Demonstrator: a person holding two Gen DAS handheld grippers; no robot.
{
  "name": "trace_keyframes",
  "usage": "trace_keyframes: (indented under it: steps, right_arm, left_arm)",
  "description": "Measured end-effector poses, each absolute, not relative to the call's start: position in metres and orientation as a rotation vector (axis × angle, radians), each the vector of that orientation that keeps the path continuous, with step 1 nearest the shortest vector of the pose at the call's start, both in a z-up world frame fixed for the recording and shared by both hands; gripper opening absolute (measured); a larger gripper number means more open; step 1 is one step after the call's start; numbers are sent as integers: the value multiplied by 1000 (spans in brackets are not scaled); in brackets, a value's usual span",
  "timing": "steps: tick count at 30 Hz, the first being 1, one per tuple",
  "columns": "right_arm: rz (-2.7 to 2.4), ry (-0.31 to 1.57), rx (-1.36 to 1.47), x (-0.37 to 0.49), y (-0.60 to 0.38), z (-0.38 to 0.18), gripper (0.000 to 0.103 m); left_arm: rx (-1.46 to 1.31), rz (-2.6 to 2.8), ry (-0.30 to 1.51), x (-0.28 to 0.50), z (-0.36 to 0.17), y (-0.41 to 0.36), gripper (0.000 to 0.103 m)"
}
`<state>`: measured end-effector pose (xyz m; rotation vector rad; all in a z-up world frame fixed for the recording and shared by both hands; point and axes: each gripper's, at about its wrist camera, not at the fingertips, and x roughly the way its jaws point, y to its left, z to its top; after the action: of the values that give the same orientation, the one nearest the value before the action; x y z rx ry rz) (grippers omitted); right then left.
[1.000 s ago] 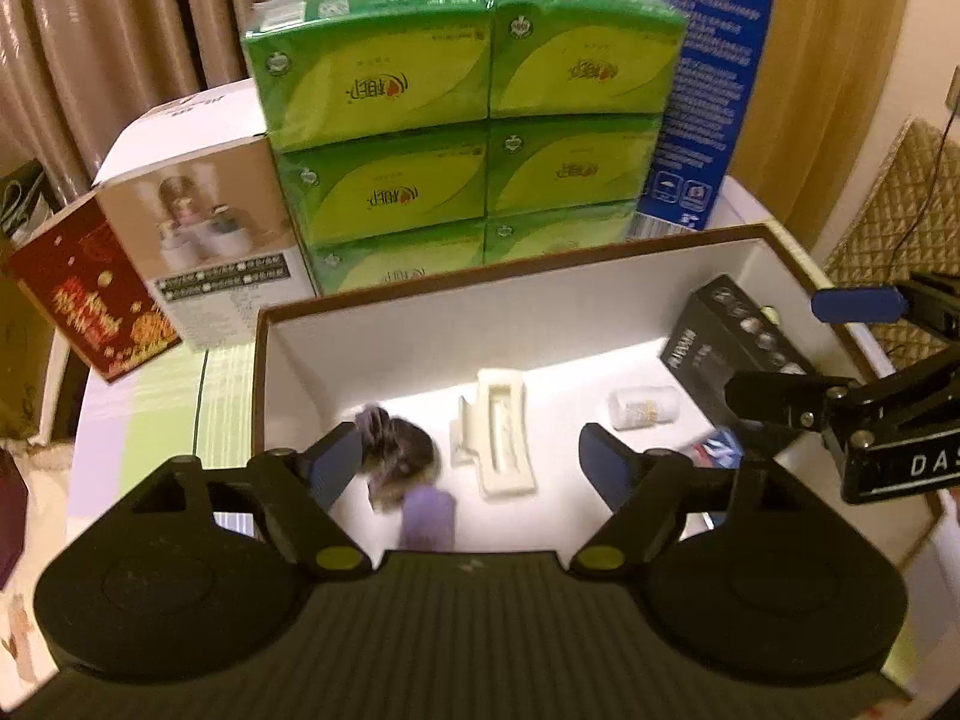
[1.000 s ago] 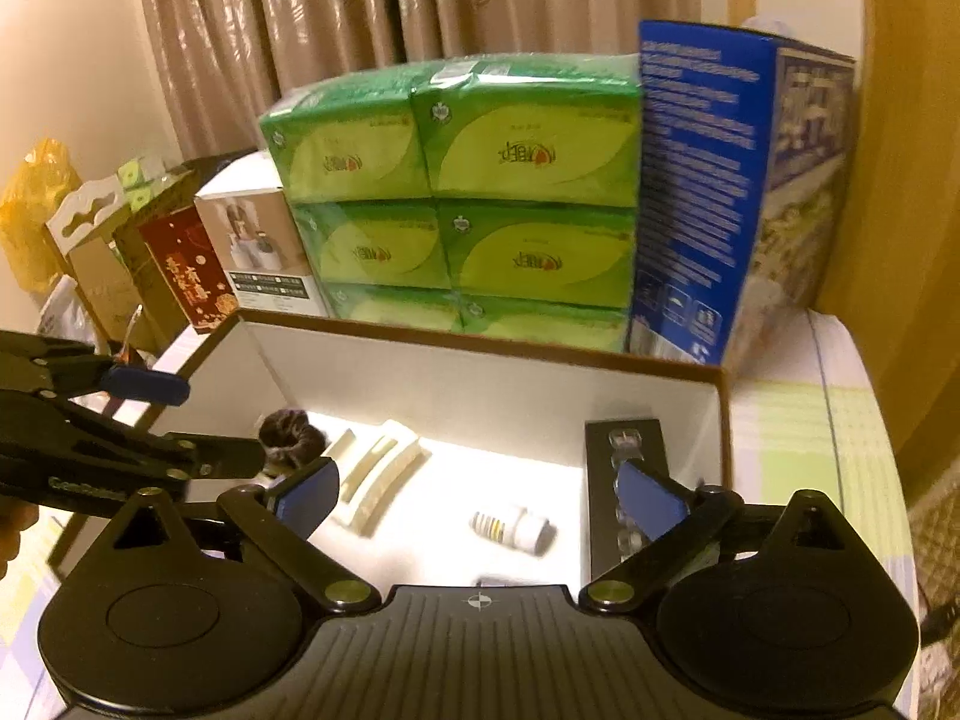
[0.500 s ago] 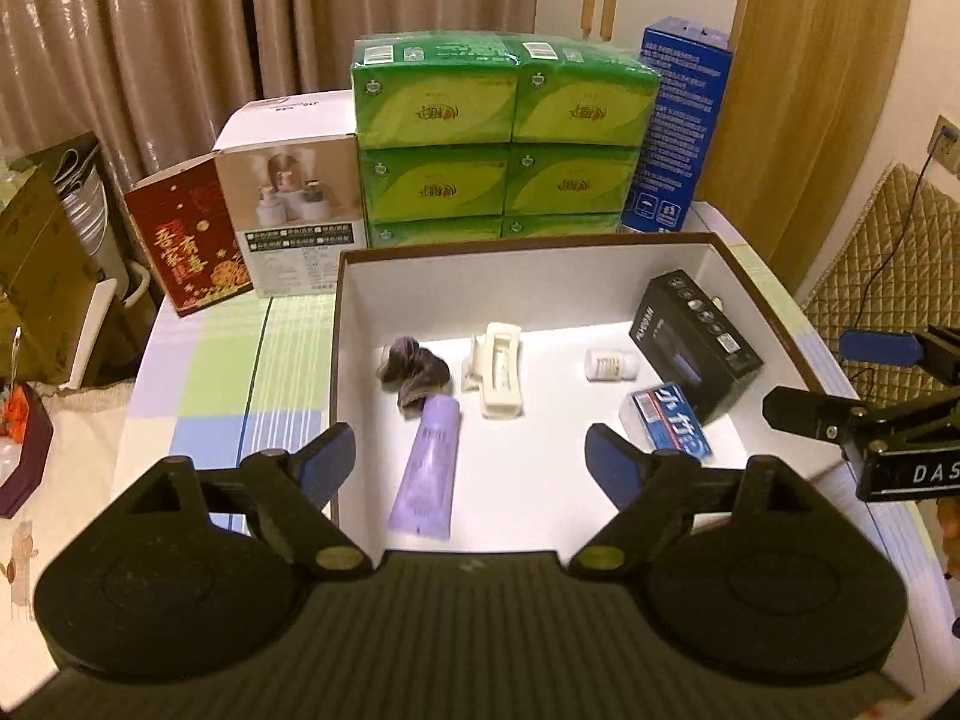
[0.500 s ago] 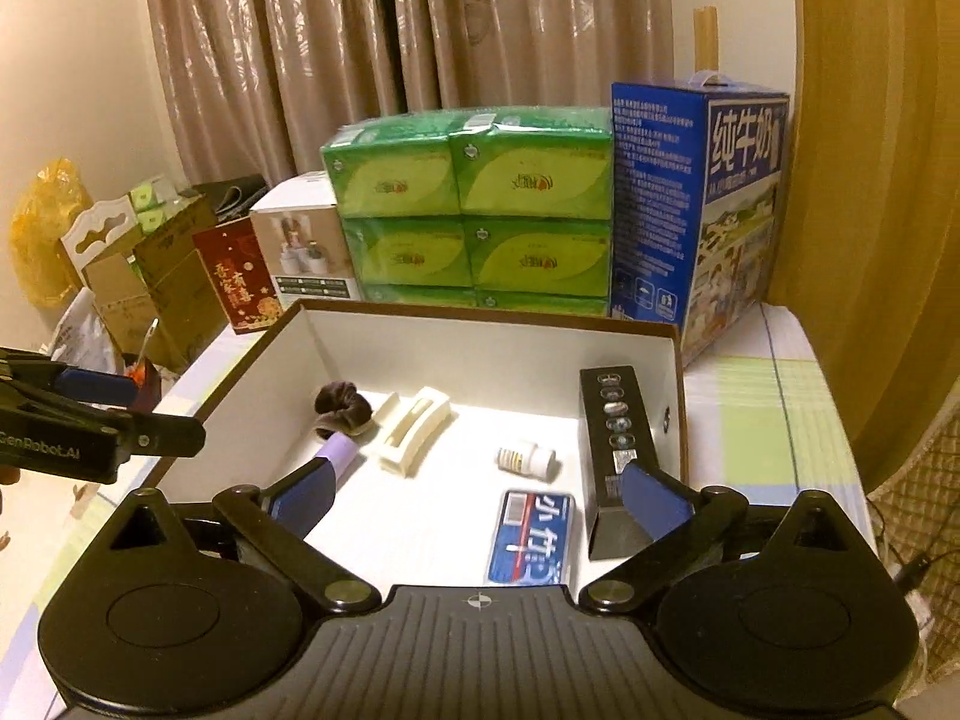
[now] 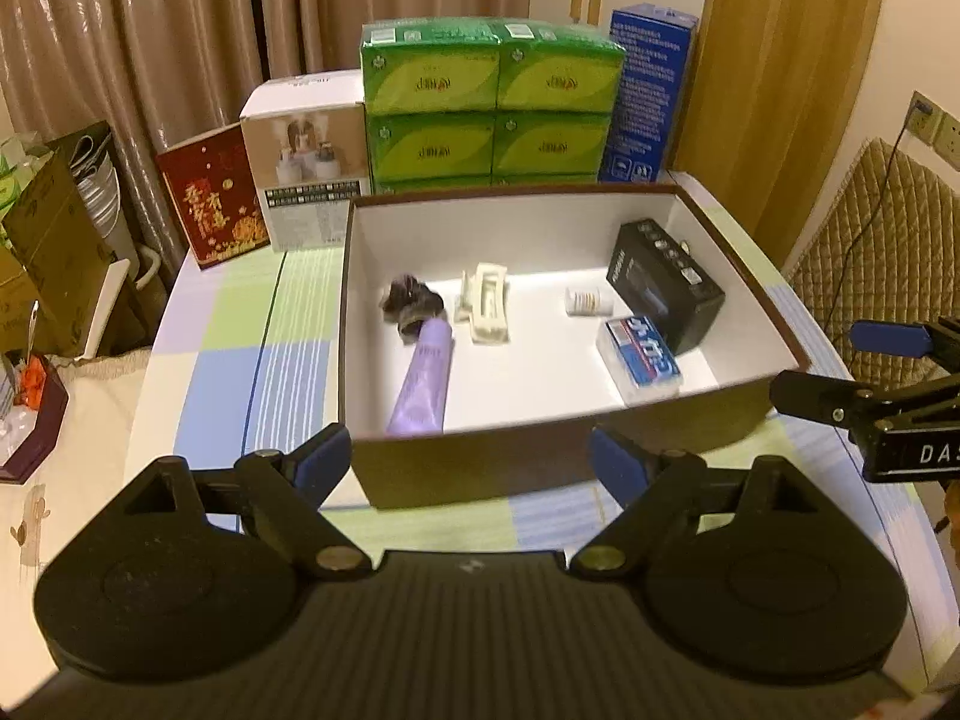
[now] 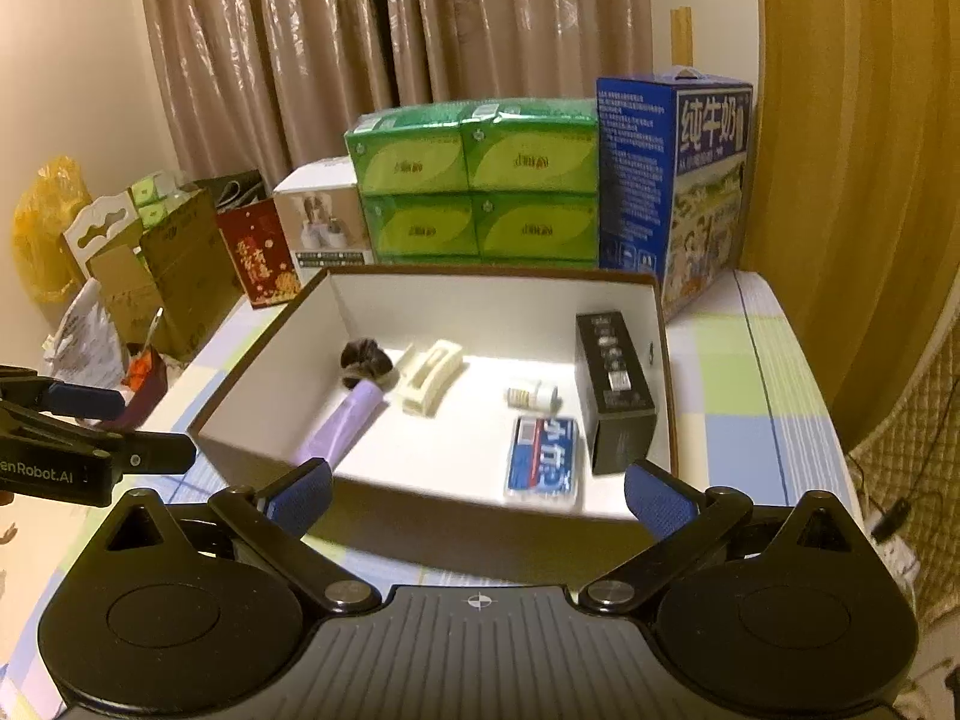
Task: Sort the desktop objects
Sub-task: 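Withdraw both tools from the cardboard box back over the table items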
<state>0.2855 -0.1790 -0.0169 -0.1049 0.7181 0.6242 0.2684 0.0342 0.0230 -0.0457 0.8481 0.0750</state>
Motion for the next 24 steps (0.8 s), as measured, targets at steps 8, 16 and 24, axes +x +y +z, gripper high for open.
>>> trace_keyframes:
  steps: [8,16,24]
  right_arm:
    - [597,755,-92,257,-193,-24,101]
    - [564,816,-96,237,-206,-38,101]
    - [543,874,-90,220,-216,-54,101]
  left_arm:
    - [-27,71,881,241,12,28,84]
    - [-22,78,919,224,0,27,84]
    - [-11,81,948,215,-9,22,84]
